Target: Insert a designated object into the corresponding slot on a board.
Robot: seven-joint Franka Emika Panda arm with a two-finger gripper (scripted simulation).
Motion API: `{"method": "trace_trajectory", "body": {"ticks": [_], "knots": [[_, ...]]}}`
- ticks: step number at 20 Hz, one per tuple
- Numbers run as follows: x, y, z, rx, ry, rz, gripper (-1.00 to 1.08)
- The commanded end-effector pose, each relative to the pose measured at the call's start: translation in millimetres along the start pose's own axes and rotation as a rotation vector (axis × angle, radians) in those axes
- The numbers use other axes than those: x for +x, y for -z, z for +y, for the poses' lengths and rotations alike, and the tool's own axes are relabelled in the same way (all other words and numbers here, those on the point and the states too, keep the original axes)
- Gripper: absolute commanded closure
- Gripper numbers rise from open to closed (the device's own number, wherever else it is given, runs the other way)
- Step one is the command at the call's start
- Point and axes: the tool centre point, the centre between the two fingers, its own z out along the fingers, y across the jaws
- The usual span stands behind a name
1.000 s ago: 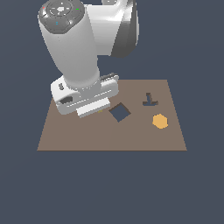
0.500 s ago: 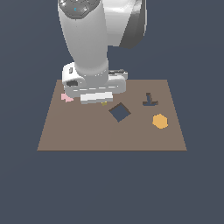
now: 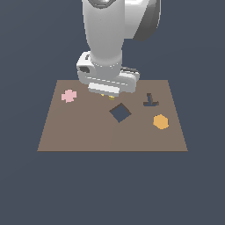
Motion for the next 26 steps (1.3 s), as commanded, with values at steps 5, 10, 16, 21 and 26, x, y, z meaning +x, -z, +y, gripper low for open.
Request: {"method": "trace_trajectory", "body": {"ticks": [5, 10, 16, 21, 26], "knots": [[-19, 1, -24, 0.000, -0.216, 0.000, 1.08], [-29, 1, -44, 0.000, -0.376, 0.000, 1.08], [-36, 2, -71, 0.001, -0.565, 0.000, 1.08], [-38, 3, -94, 0.001, -0.722, 0.000, 1.08], [-36, 3, -117, 0.001, -0.880, 0.000, 1.08]]}}
